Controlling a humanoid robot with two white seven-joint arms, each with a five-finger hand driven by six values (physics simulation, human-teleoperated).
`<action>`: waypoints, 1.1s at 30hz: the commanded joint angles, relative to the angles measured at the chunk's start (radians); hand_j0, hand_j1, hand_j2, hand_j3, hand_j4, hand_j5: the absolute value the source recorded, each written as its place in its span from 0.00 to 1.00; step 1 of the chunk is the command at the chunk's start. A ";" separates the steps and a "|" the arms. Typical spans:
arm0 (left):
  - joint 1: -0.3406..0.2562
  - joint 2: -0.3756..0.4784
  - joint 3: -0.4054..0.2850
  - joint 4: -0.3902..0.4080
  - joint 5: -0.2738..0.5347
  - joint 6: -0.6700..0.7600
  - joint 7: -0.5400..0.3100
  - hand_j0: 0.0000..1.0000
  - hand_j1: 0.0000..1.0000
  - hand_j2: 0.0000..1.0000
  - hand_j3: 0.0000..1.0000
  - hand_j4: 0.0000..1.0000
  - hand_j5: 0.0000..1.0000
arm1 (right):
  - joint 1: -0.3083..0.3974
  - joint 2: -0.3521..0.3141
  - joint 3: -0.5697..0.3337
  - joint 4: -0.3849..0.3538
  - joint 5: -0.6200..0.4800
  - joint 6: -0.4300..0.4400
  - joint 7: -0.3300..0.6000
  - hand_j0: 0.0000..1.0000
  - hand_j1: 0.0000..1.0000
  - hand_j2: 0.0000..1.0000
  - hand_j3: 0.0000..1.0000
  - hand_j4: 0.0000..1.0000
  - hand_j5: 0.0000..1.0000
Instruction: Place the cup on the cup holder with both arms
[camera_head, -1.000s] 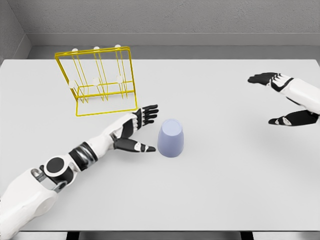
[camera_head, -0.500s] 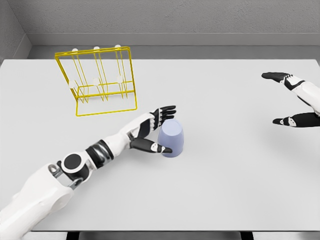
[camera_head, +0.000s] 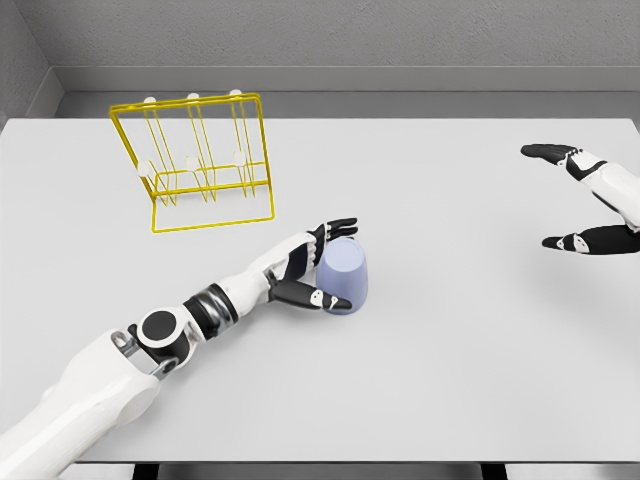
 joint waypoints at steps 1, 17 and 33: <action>-0.002 -0.001 0.000 0.000 0.000 -0.001 0.000 0.91 0.91 0.91 0.91 0.91 0.91 | 0.000 -0.001 -0.001 -0.001 -0.008 0.003 0.000 1.00 1.00 1.00 1.00 1.00 1.00; -0.002 0.001 0.009 -0.011 -0.023 -0.013 0.000 0.65 0.65 0.65 0.65 0.65 0.65 | -0.002 -0.001 -0.001 -0.001 -0.008 0.003 0.000 1.00 1.00 1.00 1.00 1.00 1.00; 0.040 0.095 0.147 -0.210 0.011 -0.009 0.003 0.66 0.66 0.66 0.66 0.66 0.66 | -0.003 -0.001 0.001 -0.002 -0.009 0.003 0.000 1.00 1.00 1.00 1.00 1.00 1.00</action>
